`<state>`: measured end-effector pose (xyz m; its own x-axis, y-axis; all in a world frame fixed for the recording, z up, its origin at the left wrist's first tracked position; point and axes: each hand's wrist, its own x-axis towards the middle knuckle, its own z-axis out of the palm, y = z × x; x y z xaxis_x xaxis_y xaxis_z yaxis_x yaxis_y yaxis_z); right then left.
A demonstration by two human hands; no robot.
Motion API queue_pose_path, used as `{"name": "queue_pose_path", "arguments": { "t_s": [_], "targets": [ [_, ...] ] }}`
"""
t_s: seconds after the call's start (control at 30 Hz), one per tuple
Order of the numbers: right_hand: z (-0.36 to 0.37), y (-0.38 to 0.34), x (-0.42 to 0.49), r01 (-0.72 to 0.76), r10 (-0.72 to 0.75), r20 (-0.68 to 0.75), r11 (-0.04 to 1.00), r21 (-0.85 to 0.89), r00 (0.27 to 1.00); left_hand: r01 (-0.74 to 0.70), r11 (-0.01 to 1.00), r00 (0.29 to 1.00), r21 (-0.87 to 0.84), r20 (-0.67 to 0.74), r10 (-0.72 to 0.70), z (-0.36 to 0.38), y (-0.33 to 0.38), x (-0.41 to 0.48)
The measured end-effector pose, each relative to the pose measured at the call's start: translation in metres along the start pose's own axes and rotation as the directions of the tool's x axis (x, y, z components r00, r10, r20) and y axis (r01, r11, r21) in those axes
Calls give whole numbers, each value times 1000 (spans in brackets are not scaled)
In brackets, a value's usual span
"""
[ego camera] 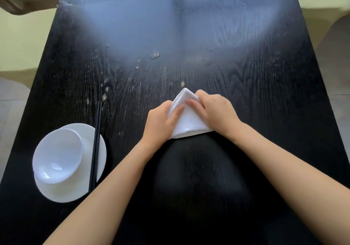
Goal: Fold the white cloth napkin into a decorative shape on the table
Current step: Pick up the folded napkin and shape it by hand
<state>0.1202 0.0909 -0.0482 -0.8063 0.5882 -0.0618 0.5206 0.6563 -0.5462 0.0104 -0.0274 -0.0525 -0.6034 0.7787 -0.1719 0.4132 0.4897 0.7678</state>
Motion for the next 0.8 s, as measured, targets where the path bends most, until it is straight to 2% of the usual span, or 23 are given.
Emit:
{"name": "queue_pose_path", "arguments": {
  "t_s": [0.03, 0.1, 0.17, 0.23, 0.3, 0.4, 0.5, 0.57, 0.6, 0.67, 0.7, 0.73, 0.77, 0.8],
  "targets": [
    [0, 1, 0, -19, 19, -14, 1000, -2, 1000, 51, 999, 997, -6, 50, -51, -1, 3, 1],
    [0, 0, -2, -52, 52, -6, 998, 21, 999, 199, 972, 966, -123, 192, -173, -5, 10, 2],
    [-1, 0, 0, -90, 90, 11, 991, 101, 996, 370, 893, 886, -256, 385, -257, -12, 15, -3],
    [-5, 4, 4, -125, 117, 49, 967, 222, 992, 406, 881, 815, -243, 532, -229, -19, 15, -9],
    [-11, 8, 6, -153, 117, 137, 946, 287, 984, 410, 871, 780, -269, 599, -182, -23, 9, -15],
    [-12, 11, 4, -171, 128, 229, 969, 180, 965, 444, 834, 795, -329, 573, -197, -25, -4, -17],
    [-9, 8, 1, -157, 137, 215, 985, 76, 967, 429, 820, 829, -379, 525, -191, -26, -10, -19],
    [-13, 9, 1, -177, 136, 229, 970, 170, 964, 382, 842, 860, -382, 480, -172, -27, -9, -24],
    [-18, 10, 1, -201, 121, 290, 943, 267, 950, 345, 866, 875, -362, 457, -157, -29, -7, -26],
    [-29, 13, -1, -332, 35, 512, 798, 503, 858, 282, 913, 882, -293, 453, -127, -34, -3, -27],
    [-33, 14, -3, -414, -32, 622, 719, 558, 783, 251, 939, 873, -235, 474, -114, -37, 0, -25],
    [-35, 16, -5, -461, -87, 693, 686, 563, 716, 198, 969, 870, -146, 481, -106, -39, 3, -22],
    [-33, 16, -5, -463, -116, 730, 704, 539, 674, 130, 991, 885, -31, 455, -102, -38, 6, -17],
    [-30, 15, -5, -431, -116, 737, 747, 507, 666, 76, 994, 911, 78, 399, -101, -33, 9, -13]
  ]
}}
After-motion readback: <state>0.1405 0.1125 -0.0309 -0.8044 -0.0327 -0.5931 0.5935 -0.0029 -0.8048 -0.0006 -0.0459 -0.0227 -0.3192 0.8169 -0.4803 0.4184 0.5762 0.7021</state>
